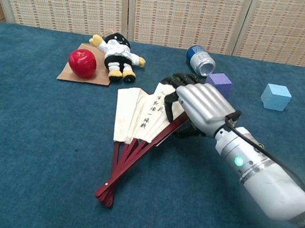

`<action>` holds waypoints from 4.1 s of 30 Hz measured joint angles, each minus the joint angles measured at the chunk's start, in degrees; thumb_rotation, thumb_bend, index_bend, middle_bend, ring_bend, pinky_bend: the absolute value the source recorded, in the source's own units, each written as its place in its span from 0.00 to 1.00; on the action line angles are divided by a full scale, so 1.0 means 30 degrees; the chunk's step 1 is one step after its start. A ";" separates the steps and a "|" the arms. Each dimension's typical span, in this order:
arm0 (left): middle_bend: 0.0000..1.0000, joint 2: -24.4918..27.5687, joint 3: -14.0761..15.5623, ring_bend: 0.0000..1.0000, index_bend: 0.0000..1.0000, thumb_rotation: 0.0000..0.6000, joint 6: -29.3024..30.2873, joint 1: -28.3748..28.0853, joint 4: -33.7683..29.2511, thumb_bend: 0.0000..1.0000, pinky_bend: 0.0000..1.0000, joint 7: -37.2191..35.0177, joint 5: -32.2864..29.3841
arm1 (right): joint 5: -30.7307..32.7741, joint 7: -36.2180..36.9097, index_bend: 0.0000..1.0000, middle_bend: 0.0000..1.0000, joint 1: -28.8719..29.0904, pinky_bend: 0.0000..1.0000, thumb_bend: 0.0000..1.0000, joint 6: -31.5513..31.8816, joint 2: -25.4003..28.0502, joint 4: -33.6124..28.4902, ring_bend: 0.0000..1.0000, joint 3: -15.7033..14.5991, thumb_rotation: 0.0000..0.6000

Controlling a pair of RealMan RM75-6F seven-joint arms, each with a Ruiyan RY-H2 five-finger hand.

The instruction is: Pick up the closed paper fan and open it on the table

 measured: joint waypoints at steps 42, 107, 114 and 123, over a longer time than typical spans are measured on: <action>0.00 -0.6394 -0.2305 0.00 0.04 1.00 -0.2248 -0.3554 0.5363 0.45 0.02 -1.1772 -0.1647 | 1.7357 -1.3544 0.74 0.12 0.7033 0.00 0.54 -0.0667 0.6191 -2.2165 0.00 0.8865 1.00; 0.23 -1.1448 -0.5284 0.03 0.82 1.00 0.1109 -0.5191 1.4216 0.65 0.03 -1.1270 -0.3532 | 1.5932 -0.9127 0.69 0.13 0.3795 0.00 0.54 0.0694 1.2078 -2.5034 0.00 0.5245 1.00; 0.21 -1.1853 -0.4497 0.03 0.61 1.00 0.1388 -0.4707 1.5824 0.61 0.03 -1.1416 -0.3260 | 1.3908 -0.7955 0.64 0.13 0.2592 0.00 0.54 0.0826 1.2121 -2.4995 0.00 0.3522 1.00; 0.08 -1.3191 -0.2908 0.00 0.09 1.00 0.1276 -0.3782 1.9607 0.57 0.02 -1.1457 -0.2652 | 0.9783 -0.6153 0.30 0.12 0.0251 0.00 0.54 0.2096 1.0853 -2.3451 0.00 0.0056 1.00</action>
